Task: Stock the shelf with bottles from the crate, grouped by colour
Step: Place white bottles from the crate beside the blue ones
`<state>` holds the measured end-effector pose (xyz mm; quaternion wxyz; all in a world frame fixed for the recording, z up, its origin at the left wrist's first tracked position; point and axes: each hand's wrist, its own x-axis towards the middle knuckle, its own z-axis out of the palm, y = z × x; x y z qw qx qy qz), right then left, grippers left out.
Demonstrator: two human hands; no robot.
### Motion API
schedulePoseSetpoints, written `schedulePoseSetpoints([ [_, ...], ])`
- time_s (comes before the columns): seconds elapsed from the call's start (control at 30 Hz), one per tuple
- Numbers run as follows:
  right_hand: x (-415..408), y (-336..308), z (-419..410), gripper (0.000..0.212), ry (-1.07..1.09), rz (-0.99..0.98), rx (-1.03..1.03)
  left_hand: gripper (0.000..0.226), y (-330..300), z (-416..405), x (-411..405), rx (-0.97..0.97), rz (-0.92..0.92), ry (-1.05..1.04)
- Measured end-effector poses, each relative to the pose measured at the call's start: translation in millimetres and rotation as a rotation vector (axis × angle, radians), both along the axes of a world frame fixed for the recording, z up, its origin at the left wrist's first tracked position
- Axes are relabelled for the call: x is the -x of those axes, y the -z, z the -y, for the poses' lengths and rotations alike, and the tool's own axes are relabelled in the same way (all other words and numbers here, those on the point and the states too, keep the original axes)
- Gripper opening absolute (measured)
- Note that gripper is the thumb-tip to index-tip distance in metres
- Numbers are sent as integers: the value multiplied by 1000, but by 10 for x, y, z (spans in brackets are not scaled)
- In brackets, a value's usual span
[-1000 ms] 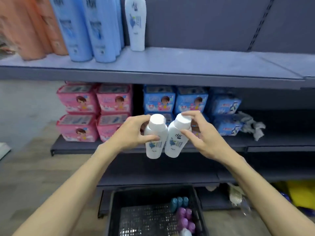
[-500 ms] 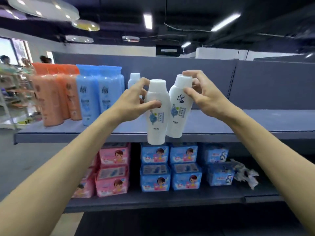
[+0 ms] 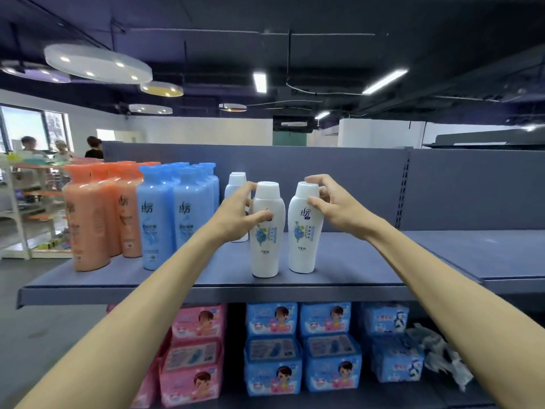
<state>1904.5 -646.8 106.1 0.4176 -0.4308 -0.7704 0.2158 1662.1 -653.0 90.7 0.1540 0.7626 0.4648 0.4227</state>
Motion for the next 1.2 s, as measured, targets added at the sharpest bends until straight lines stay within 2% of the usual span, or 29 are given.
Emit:
schedulePoseSetpoints([
  [0.1,25,44,-7,36,-13,-23,27,45,36,-41,32,7,13,-4],
  [0.23,94,103,-16,38,-7,-27,-3,50,104,-60,31,58,132,-22],
  [0.37,94,269,-53,67,-21,-166,32,56,211,-25,3,54,209,-92],
  [0.43,84,391,-60,75,18,-264,55,54,299,31,-59,12,200,-144],
  [0.53,121,604,-44,68,162,-309,24,55,511,125,-224,-118,103,-307],
  [0.63,235,835,18,57,323,-241,-82,58,710,200,-408,-165,39,-482],
  [0.8,424,1071,110,68,554,-58,-197,58,882,258,-568,-140,-39,-588],
  [0.97,590,1018,134,70,642,36,-188,58,847,206,-596,-118,-85,-608],
  [1.2,724,900,25,56,668,66,-113,57,801,9,-447,-44,-103,-636],
])
